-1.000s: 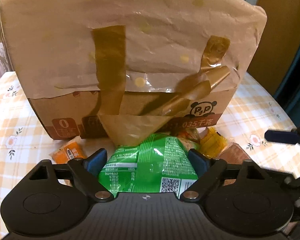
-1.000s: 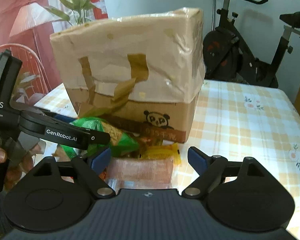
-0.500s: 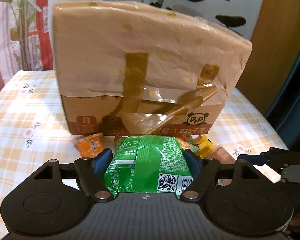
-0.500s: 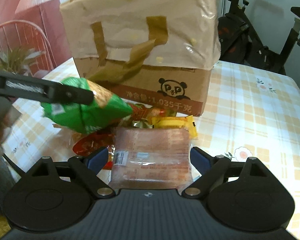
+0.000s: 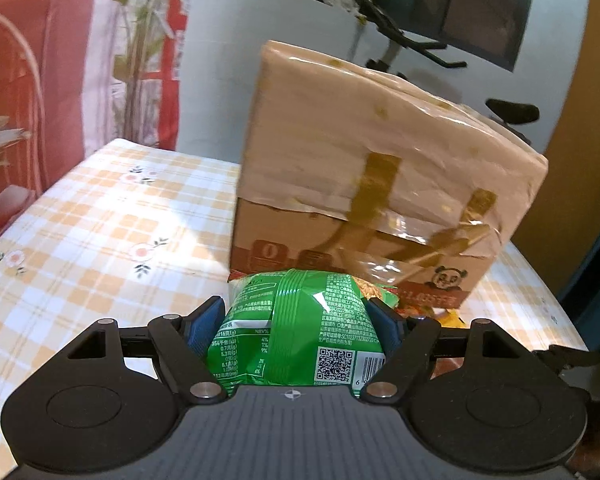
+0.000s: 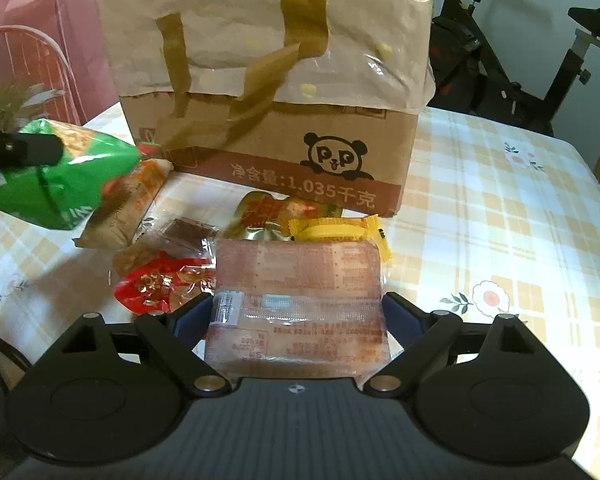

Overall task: Organize snacks
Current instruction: 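Grasp the green chip bag with the left gripper while the right gripper grasps the bread loaf pack, then lift both snacks over the lined box and release them inside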

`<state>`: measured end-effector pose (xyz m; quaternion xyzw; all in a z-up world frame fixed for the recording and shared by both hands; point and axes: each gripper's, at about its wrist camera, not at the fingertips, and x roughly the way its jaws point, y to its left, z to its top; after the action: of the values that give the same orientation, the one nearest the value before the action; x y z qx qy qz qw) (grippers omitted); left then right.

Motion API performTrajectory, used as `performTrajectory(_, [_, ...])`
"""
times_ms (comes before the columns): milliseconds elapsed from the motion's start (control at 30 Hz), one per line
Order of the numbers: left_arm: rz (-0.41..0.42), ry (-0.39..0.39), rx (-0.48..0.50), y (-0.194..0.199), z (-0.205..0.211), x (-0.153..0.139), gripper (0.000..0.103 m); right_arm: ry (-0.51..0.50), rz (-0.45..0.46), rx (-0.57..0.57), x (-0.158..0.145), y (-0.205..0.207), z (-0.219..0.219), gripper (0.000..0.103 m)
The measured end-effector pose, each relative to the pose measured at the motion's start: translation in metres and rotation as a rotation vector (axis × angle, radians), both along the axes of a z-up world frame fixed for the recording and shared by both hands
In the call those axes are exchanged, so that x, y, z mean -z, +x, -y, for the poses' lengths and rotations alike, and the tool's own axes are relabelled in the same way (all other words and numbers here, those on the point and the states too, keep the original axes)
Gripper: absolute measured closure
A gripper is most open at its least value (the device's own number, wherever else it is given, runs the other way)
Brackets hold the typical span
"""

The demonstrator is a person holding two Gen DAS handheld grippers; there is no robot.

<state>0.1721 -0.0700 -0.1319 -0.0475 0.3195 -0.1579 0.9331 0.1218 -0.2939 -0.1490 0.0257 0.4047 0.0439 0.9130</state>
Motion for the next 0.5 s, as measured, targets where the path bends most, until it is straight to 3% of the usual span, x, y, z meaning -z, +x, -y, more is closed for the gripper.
performTrajectory(167, [0.011, -0.003, -0.029, 0.0, -0.004, 0.001, 0.024, -0.032, 0.01, -0.006, 0.002, 0.0, -0.004, 0.013])
performTrajectory(300, [0.032, 0.001, -0.043, -0.002, -0.005, -0.001, 0.024, -0.026, 0.023, -0.012, -0.001, 0.0, -0.003, 0.024])
performTrajectory(500, [0.077, 0.007, -0.067, -0.008, -0.012, -0.01, 0.024, -0.011, 0.087, -0.058, -0.017, -0.008, -0.007, 0.026])
